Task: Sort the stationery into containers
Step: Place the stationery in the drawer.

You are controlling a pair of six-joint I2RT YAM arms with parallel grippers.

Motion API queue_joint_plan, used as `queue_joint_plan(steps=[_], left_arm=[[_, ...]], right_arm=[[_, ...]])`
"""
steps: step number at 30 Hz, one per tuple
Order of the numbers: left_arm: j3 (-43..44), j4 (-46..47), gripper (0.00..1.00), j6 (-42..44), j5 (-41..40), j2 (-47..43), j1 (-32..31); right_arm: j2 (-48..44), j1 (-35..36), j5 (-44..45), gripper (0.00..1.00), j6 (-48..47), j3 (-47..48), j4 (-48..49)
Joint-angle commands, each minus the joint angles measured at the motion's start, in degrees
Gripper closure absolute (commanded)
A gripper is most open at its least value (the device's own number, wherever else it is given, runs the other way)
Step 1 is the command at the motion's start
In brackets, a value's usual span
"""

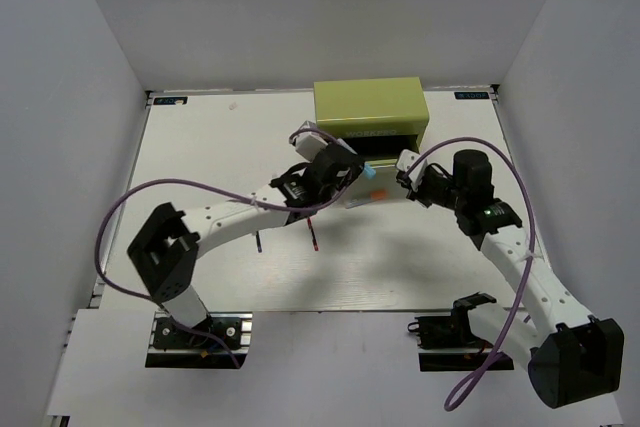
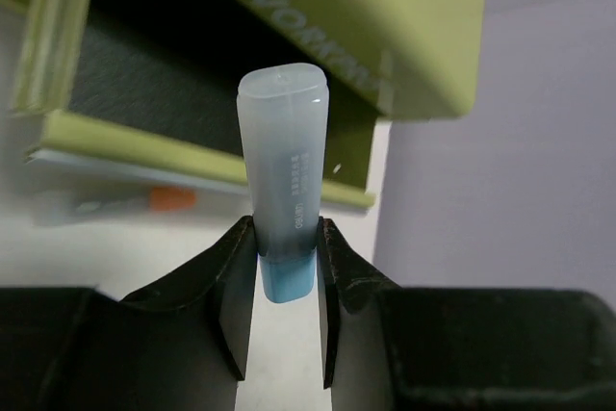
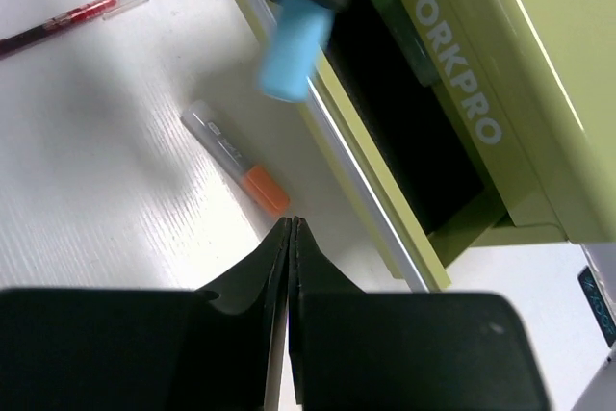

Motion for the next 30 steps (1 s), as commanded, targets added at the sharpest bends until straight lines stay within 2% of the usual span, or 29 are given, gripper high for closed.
queue_joint_plan(steps=[1, 10, 16, 20, 21, 22, 26, 27, 30], left_arm=[[7.3, 1.7, 0.93, -6.7, -3.9, 4.8, 1.1], [11.8, 5.0, 0.97, -15.3, -3.9, 11.8, 2.7], [14.2, 5.7, 0.95, -16.5, -4.4, 13.9, 2.7], [16.8, 4.5, 0.82, -16.5, -4.4, 16.3, 2.7], [17.4, 3.8, 0.71, -16.5, -3.8, 16.3, 3.2], [17.4, 2.7, 0.65, -16.5, -3.8, 16.8, 3.2], [17.4, 2.7, 0.55, -16.5, -3.8, 16.8, 3.2], [17.4, 2.7, 0.47, -16.5, -3.8, 16.8, 3.2], [17.4, 3.2, 0.34, -16.5, -3.8, 16.8, 3.2]], right_arm=[[-2.9, -1.1, 0.5, 0.96, 1.0, -1.0, 1.1], [-7.2, -2.2, 2.4, 0.94, 2.9, -4.3, 1.0], [-8.6, -3.1, 2.8, 0.93, 3.5, -5.7, 1.0], [-8.6, -3.4, 2.8, 0.91, 3.9, -5.7, 1.3], [-8.6, -3.6, 2.8, 0.88, 3.8, -5.8, 1.4], [-8.5, -3.6, 2.8, 0.87, 3.9, -5.8, 1.3], [-8.4, -3.8, 2.1, 0.8, 4.0, -5.7, 1.4], [-8.4, -3.9, 2.1, 0.78, 4.0, -5.7, 1.3], [-8.2, -4.0, 1.7, 0.73, 4.1, -5.8, 1.3]])
